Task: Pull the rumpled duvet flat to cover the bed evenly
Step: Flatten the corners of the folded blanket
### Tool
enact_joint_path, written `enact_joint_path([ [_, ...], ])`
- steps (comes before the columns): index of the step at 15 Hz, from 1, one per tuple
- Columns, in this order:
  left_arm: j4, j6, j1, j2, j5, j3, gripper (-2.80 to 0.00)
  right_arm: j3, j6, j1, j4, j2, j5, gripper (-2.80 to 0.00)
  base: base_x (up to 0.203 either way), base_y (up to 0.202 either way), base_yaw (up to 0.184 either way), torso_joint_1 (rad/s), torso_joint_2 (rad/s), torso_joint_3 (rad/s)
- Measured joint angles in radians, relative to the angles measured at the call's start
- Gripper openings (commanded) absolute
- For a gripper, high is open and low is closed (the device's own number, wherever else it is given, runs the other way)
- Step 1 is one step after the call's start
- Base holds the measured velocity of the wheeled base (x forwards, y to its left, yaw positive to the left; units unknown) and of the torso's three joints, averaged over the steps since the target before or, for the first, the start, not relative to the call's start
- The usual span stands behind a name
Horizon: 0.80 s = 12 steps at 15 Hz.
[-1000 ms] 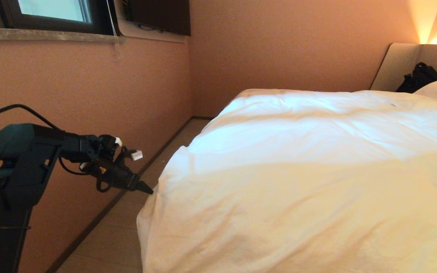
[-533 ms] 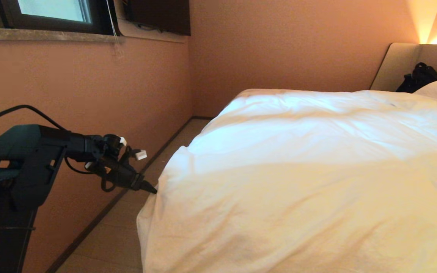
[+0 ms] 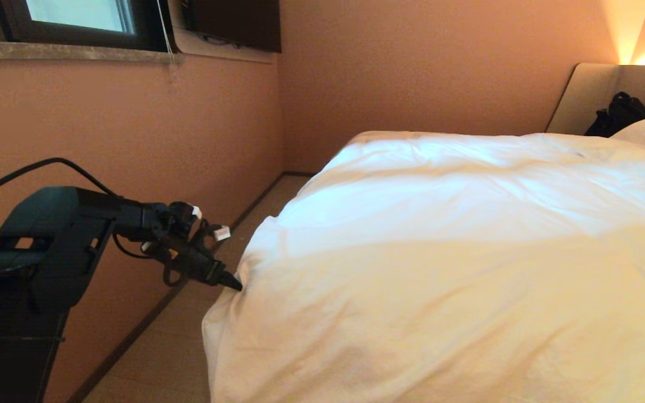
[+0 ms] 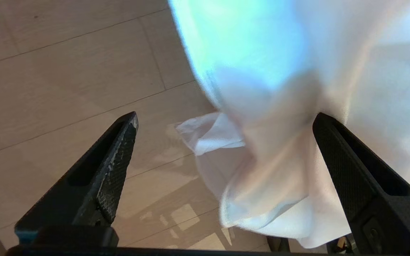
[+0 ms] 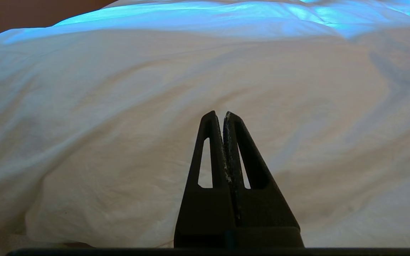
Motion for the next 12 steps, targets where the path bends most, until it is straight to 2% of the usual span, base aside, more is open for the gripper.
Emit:
enact_joint_path([
  [12,-0.001,0.0,-0.026,0.016,0.021,-0.007,0.0,0.0,0.0,0.0,0.0,0.0,-0.001,-2.8,0.0,0.0,0.0,0.0,0.0,0.0],
])
